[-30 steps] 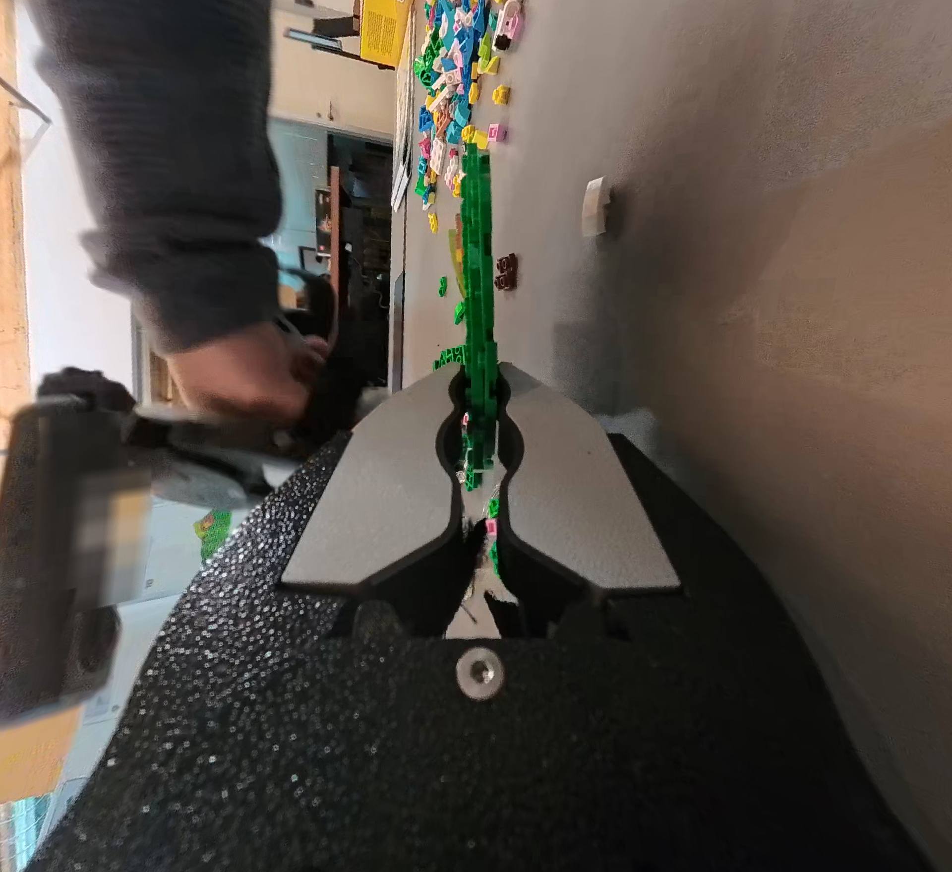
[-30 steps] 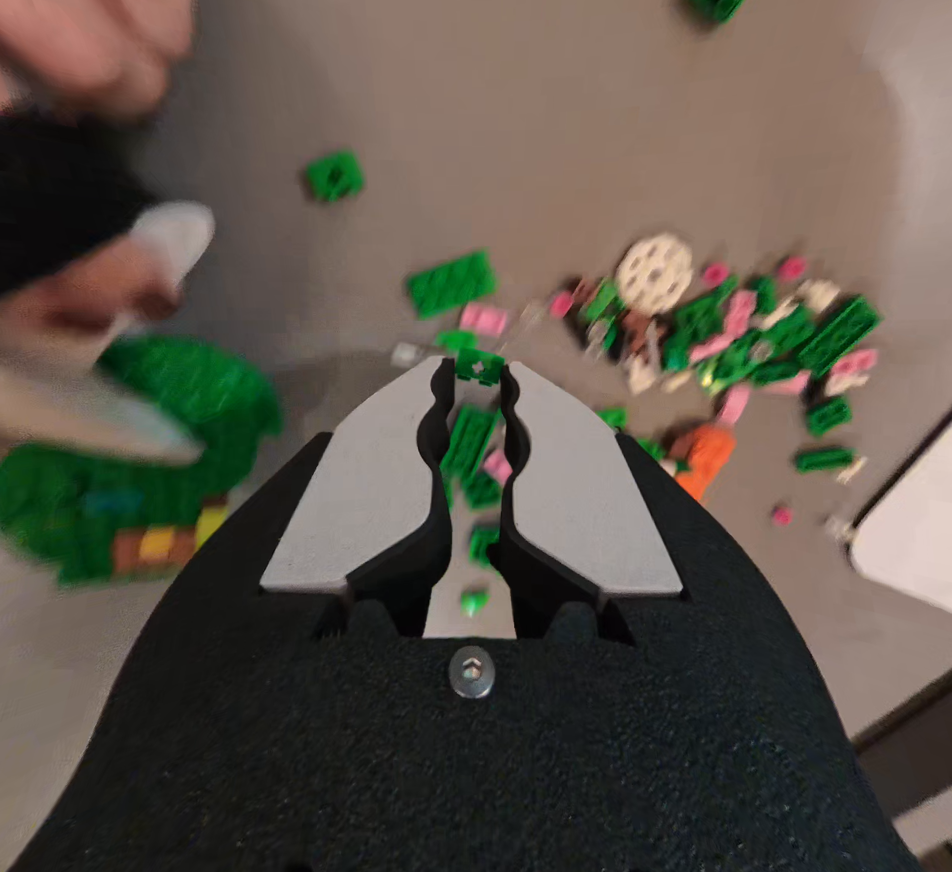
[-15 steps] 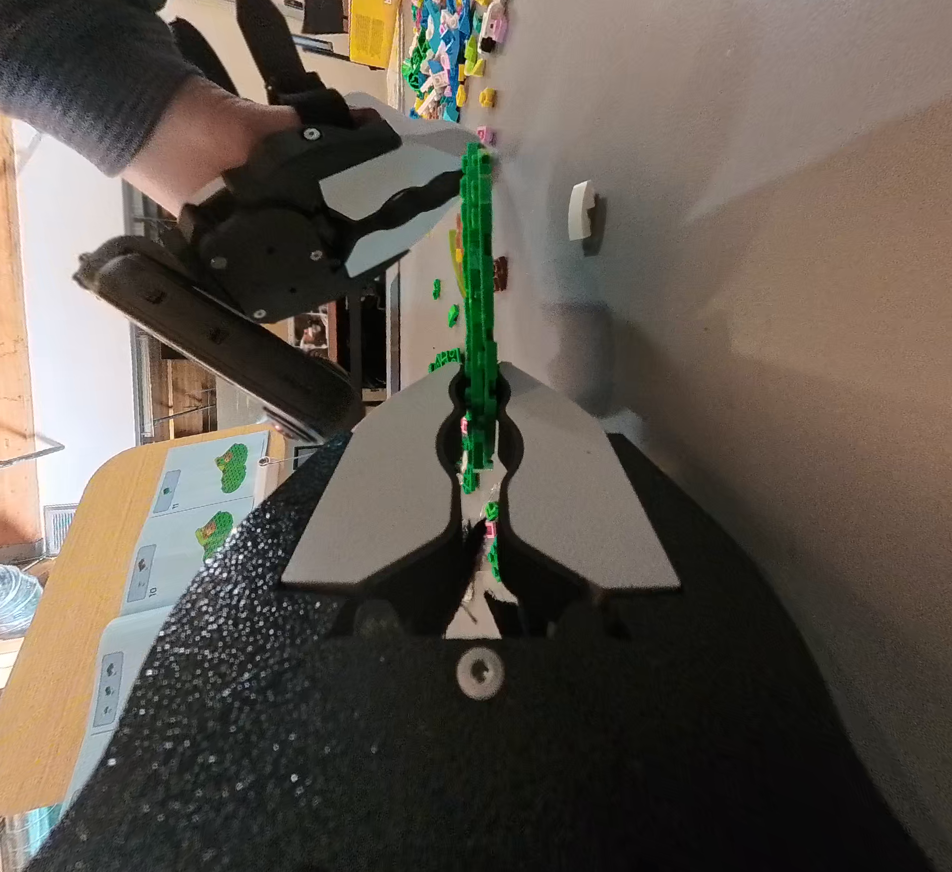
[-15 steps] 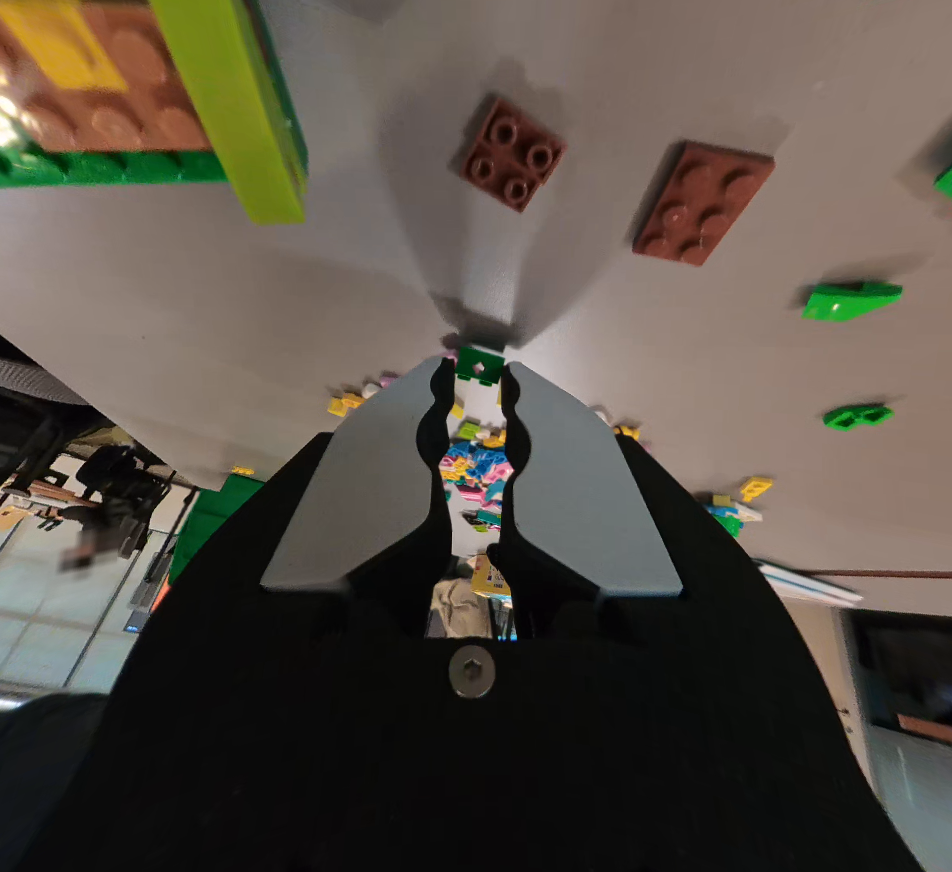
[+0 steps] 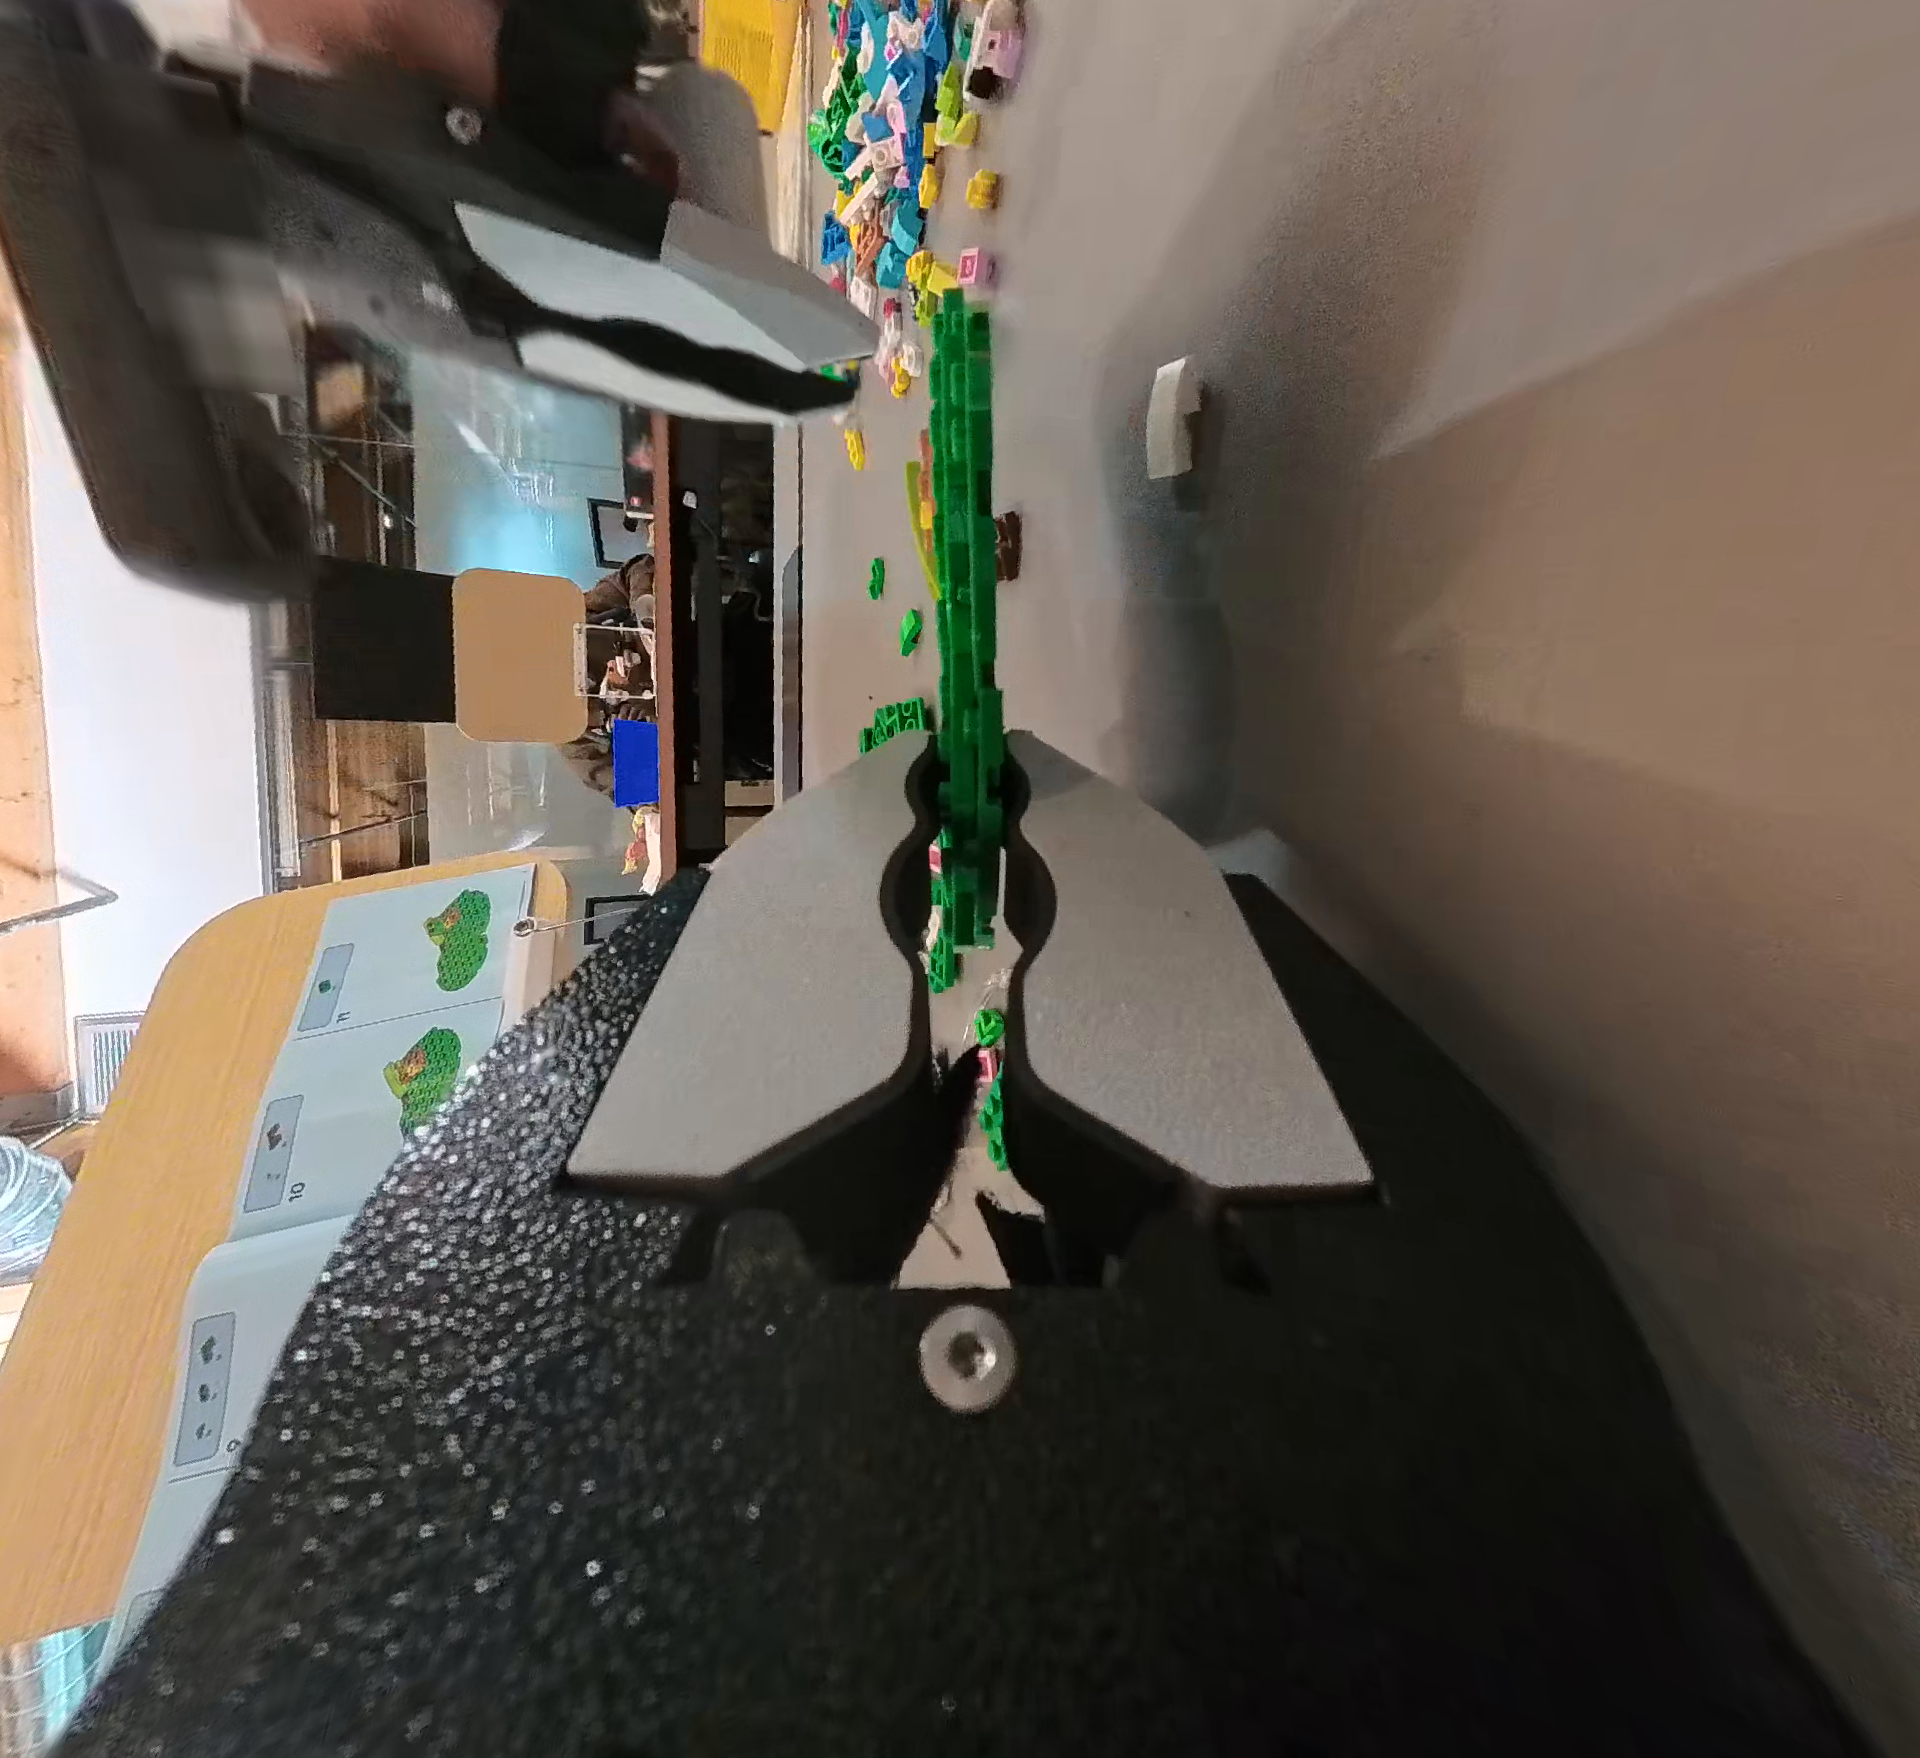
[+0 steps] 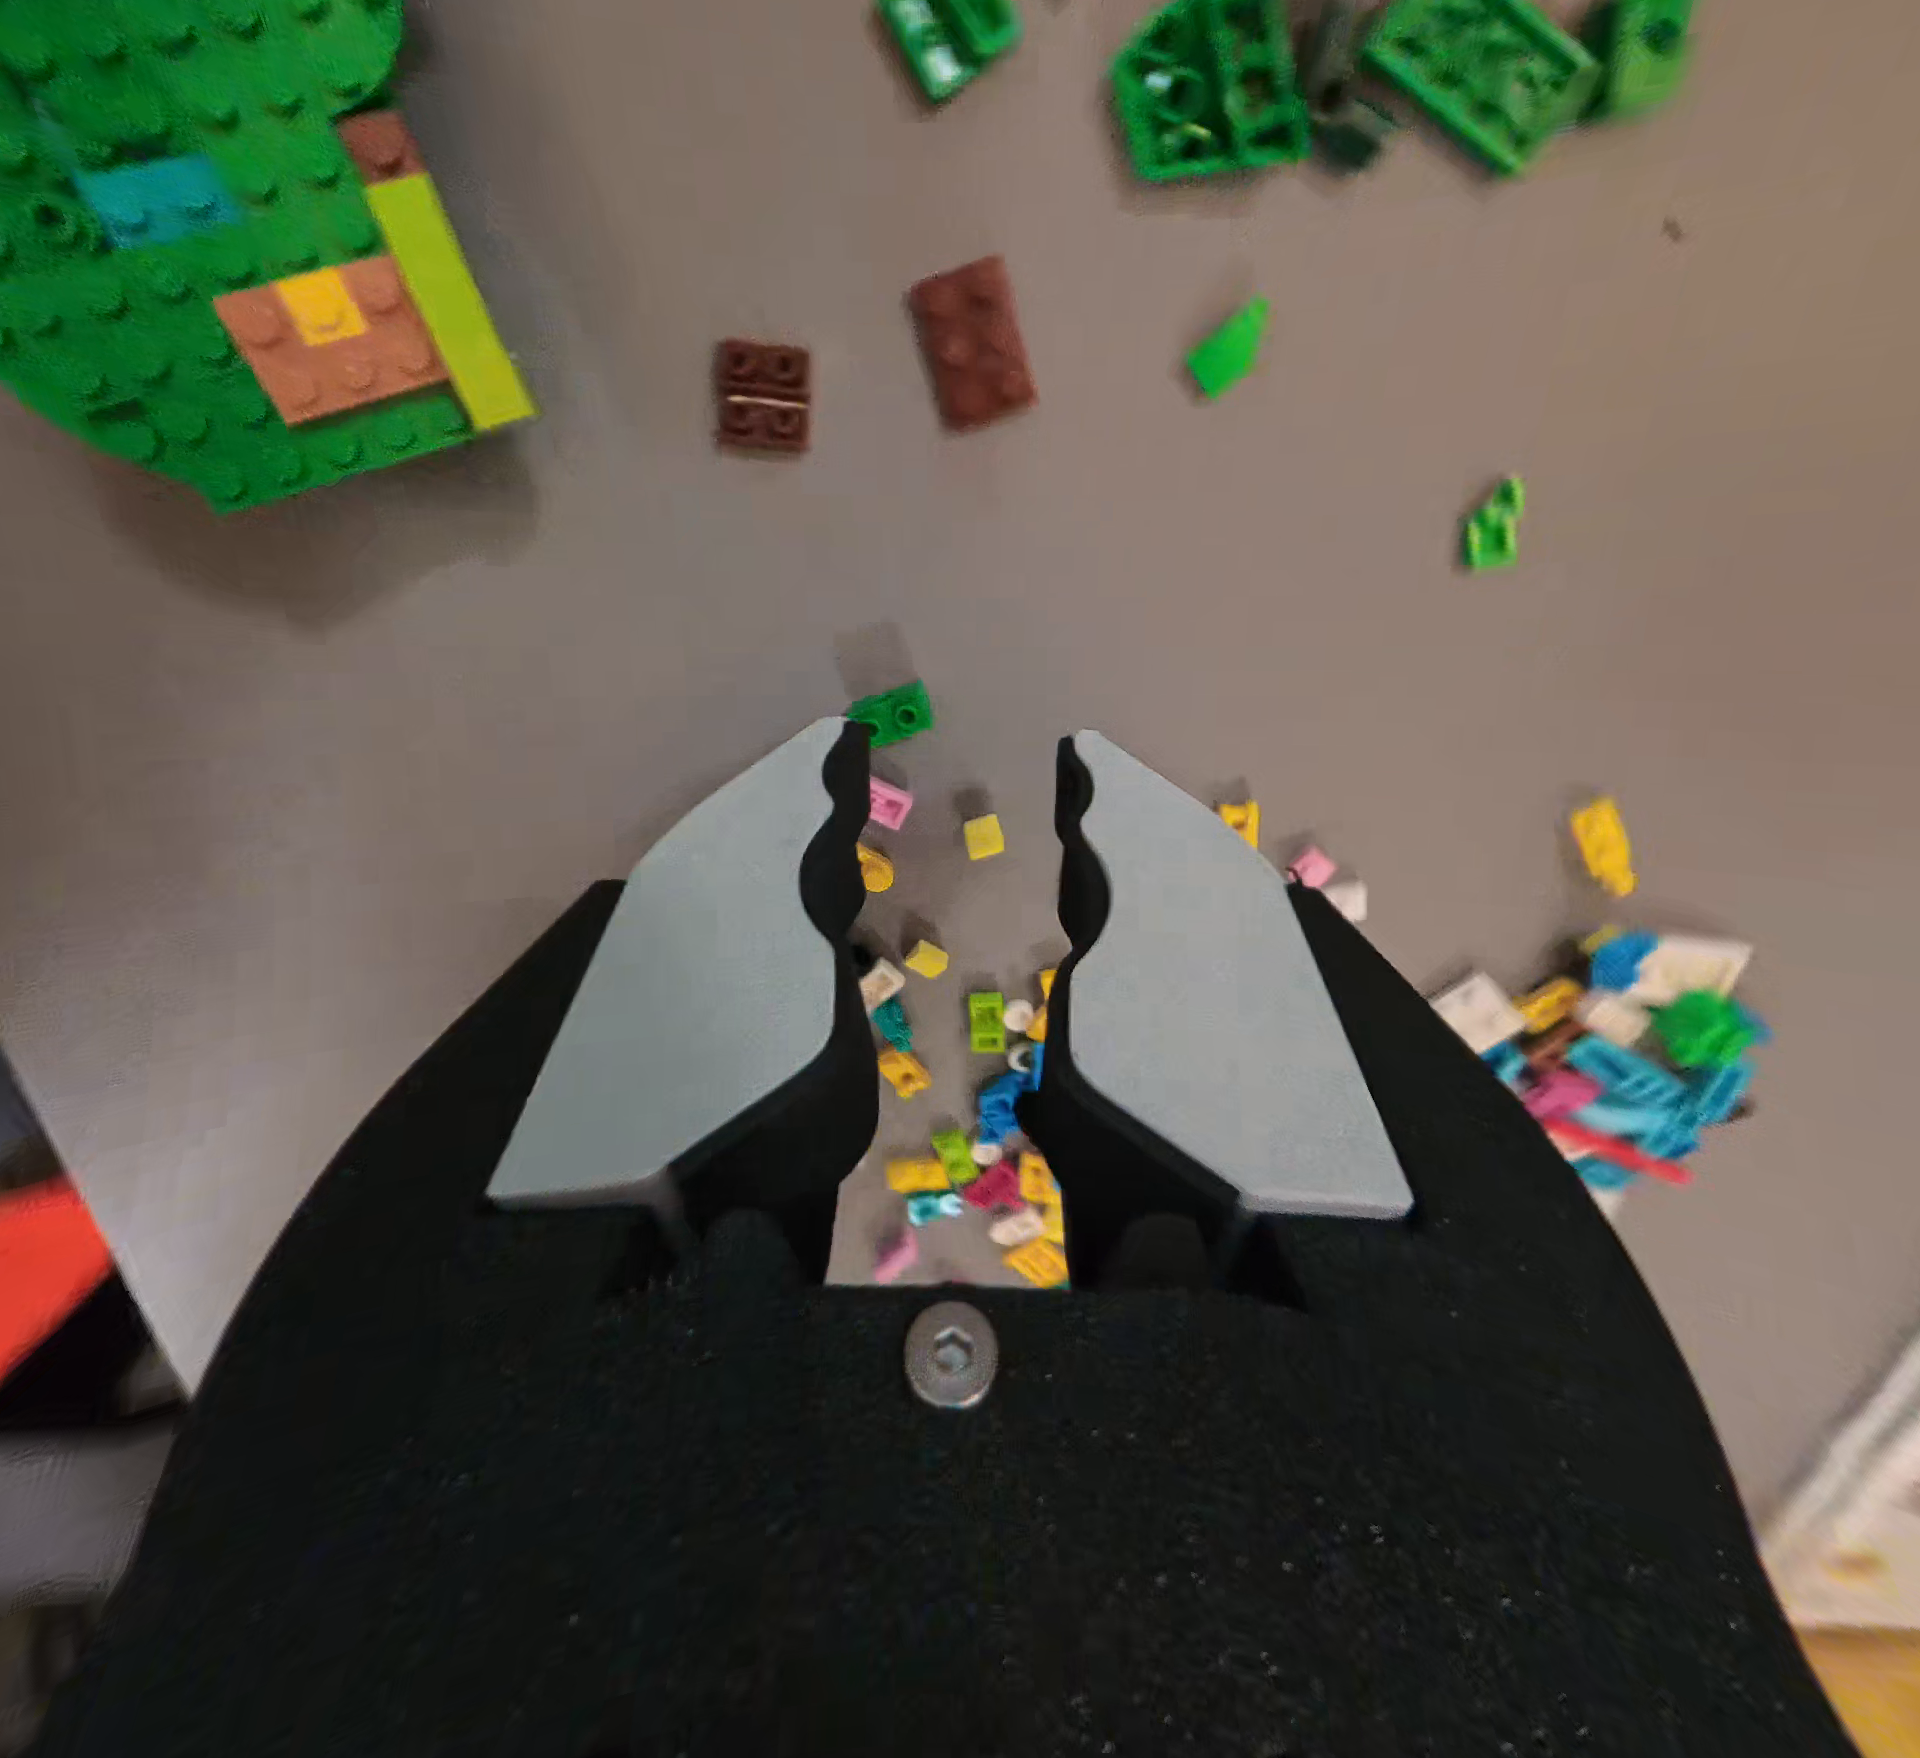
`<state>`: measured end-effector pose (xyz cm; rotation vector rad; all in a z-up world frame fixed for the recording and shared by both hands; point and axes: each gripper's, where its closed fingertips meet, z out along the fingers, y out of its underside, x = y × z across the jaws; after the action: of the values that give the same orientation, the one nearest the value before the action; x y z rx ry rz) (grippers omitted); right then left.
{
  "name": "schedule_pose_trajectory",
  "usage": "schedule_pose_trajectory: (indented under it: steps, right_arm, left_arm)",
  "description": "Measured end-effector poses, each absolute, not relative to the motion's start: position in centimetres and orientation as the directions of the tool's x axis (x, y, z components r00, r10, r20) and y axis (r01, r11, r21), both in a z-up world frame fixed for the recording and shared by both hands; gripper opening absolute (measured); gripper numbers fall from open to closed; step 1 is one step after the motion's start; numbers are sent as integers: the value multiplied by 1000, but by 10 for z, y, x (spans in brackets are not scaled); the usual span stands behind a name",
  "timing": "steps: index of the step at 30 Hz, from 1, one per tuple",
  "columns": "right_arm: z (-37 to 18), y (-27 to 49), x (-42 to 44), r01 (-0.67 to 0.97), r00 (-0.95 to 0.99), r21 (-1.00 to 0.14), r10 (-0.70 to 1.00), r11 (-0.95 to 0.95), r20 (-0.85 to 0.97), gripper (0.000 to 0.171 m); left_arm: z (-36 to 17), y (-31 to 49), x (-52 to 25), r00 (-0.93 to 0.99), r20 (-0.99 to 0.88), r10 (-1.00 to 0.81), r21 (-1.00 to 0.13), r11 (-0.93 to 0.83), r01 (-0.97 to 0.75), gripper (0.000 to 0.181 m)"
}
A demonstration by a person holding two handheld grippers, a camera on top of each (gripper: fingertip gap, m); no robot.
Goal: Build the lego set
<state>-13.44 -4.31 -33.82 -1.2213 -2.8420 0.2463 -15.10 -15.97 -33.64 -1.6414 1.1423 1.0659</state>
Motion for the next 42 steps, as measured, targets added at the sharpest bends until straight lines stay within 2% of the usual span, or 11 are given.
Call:
schedule_pose_trajectory:
  steps: [3,6,15,19,22,25,28,34,42]
  right_arm:
    - [-336,-39,-131,814,-502,-350,865,463,-21,33]
    - [-334,-46,-129,816,-351,-512,933,267,-73,33]
    - [-357,-53,-124,799,-253,-572,967,188,-36,22]
    - [-363,-50,-125,813,-242,-546,970,204,2,21]
    - [-364,-47,-126,813,-239,-537,970,224,42,9]
    - [-362,-47,-128,796,-257,-547,963,258,80,7]
    - [-350,-54,-134,726,-339,-589,930,353,140,8]
    - [-308,-64,-148,521,-457,-595,789,611,411,7]
    - [-237,-80,-164,365,-522,-692,753,622,402,7]
  left_arm:
    - [-337,-160,-151,222,-945,-242,-168,-224,-960,8]
    - [-337,-160,-150,215,-946,-243,-161,-223,-961,8]
    - [-337,-162,-151,205,-949,-241,-151,-225,-963,8]
    - [-337,-164,-151,207,-947,-245,-152,-226,-962,8]
    - [-337,-165,-151,209,-947,-245,-154,-226,-962,8]
    - [-335,-166,-152,210,-948,-239,-156,-226,-962,8]
    - [-333,-167,-153,212,-951,-225,-160,-229,-960,8]
    - [-325,-170,-155,223,-957,-185,-180,-223,-958,8]
    - [-324,-172,-158,195,-966,-167,-153,-236,-960,8]
